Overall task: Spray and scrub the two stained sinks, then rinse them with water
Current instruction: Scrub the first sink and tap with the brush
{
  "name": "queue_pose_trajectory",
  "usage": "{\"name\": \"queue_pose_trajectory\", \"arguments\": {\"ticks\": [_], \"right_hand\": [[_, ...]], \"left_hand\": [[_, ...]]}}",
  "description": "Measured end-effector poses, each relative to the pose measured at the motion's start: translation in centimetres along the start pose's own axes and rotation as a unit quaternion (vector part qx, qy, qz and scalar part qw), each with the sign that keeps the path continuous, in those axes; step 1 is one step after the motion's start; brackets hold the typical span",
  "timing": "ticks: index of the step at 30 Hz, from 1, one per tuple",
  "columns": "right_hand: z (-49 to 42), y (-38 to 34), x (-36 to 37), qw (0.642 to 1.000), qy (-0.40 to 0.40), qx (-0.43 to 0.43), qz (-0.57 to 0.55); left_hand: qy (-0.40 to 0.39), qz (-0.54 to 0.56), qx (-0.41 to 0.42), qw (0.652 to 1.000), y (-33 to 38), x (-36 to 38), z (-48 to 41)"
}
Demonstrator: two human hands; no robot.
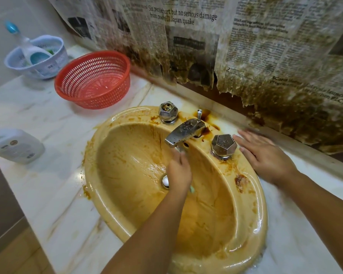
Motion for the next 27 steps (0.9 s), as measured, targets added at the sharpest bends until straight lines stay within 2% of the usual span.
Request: {"name": "queue_pose_trajectory", "arguments": {"ticks": [2,3,8,10,12,13,17,19,23,24,27], "right_hand": [[0.0,0.0,-0.1,1.0,0.003,0.001,-0.002],[0.1,-0.1,-0.1,1.0,0.004,0.002,-0.003],[0.1,-0.1,-0.1,1.0,0.007,0.003,-0.006],[0.1,0.0,-0.1,1.0,0.006,0.002,-0.005],[0.0,0.0,-0.2,1.0,0.006,0.003,-0.004],[0.0,-0.1,-0.2,1.0,0.006,0.003,-0.004],[0.1,-0.2,-0.2,1.0,0.011,0.004,-0.006],[0.1,-0.3,-0.3,1.0,0.012,0.0,-0.006],[0.1,-0.3,-0.4,1.0,0.015,-0.001,-0.011],[0.1,-0.3,-0.3,1.0,0.016,-0.002,-0.01],[0.1,-0.3,-0.3,1.0,0.019,0.0,-0.009]], "left_hand": [[-0.073,-0.077,-0.07,0.992,-3.5,0.9,0.3],[-0.077,-0.086,-0.085,0.99,-4.0,0.6,0.0],[0.04,0.087,0.01,0.995,0.4,-1.9,-2.4],[0.016,0.054,-0.012,0.998,-1.0,-1.3,-2.0],[-0.042,-0.019,-0.081,0.996,-4.2,-0.5,-1.6],[-0.049,-0.022,-0.094,0.994,-4.6,-0.6,-1.6],[0.071,0.088,0.025,0.993,0.7,-3.4,-4.2],[0.072,0.125,0.048,0.988,1.4,-3.8,-4.5],[-0.04,0.006,-0.112,0.993,-3.6,-2.4,-2.8],[-0.035,0.012,-0.111,0.993,-3.2,-2.7,-3.0],[0.054,0.176,0.012,0.983,0.7,-4.4,-5.0]]}}
Point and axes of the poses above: each hand's wrist, its own z-axis away from the middle knuckle, its own x-axis out of the palm, y = z × x, the point moved 6 cm from there along -z, towards the middle knuckle, and after that the axes turned 6 degrees about -y, right-handed, at the moved point
